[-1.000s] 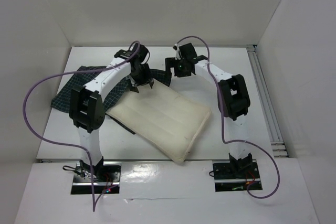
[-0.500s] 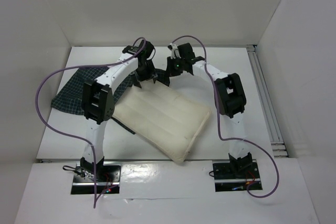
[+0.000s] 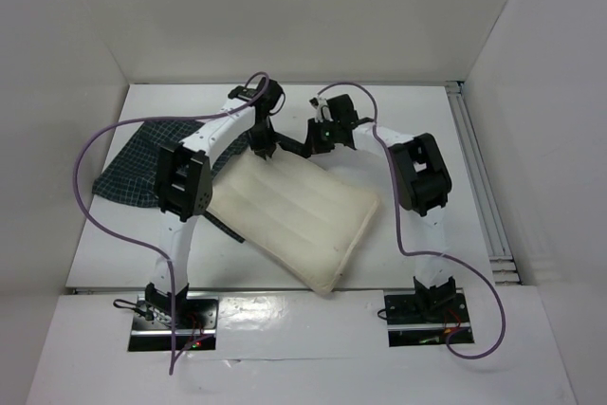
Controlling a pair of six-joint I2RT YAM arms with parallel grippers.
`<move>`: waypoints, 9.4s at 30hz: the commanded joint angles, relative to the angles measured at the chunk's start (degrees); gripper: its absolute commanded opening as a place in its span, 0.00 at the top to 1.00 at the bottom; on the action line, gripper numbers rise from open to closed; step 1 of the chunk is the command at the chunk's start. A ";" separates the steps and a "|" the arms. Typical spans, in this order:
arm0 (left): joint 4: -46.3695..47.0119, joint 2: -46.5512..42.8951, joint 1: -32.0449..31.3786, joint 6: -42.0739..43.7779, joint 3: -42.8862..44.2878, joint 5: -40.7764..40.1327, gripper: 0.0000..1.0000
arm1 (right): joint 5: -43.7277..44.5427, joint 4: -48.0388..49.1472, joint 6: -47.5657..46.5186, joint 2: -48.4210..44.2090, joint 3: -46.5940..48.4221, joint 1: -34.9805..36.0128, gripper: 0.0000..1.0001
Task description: Put the pillow into the pillowcase
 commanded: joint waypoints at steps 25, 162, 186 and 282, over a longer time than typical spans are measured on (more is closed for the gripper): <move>2.05 -3.33 6.57 -3.83 1.02 -5.45 1.00 | -0.07 -8.20 0.60 -39.30 -33.28 8.06 1.00; 71.49 -34.88 20.81 3.64 -70.96 53.25 1.00 | 31.57 -24.30 13.61 -0.91 15.76 12.11 1.00; 30.27 -57.65 17.12 9.18 -58.24 13.56 0.18 | 23.57 -22.10 9.92 -3.27 9.88 13.86 1.00; 53.02 -42.64 4.99 7.86 -68.42 9.24 0.15 | 4.06 -3.90 18.36 -15.31 5.39 6.92 1.00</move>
